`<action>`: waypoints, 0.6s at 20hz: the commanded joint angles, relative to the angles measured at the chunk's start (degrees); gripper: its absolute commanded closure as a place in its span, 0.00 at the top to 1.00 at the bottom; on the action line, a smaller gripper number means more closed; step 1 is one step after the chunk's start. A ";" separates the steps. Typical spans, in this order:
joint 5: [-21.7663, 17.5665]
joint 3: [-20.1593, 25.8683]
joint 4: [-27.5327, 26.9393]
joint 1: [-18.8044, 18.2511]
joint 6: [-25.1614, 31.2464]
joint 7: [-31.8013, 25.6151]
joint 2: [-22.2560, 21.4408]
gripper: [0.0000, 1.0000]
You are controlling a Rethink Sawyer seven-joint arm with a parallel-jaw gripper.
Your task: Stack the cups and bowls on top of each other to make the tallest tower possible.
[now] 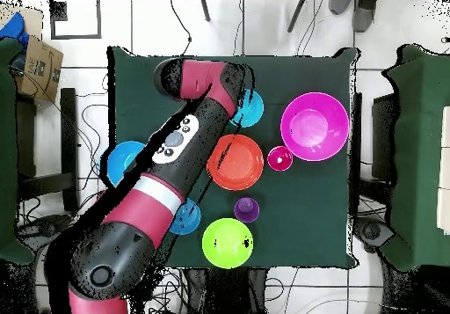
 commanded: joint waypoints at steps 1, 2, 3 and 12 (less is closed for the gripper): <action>1.25 2.04 -5.50 -1.10 5.44 12.91 1.49 0.00; 1.40 1.80 -5.42 -1.05 4.74 13.47 1.58 0.00; 1.61 2.20 -5.03 -0.91 4.75 13.60 1.32 0.00; 1.87 2.92 -4.50 -0.68 4.22 13.37 1.09 0.00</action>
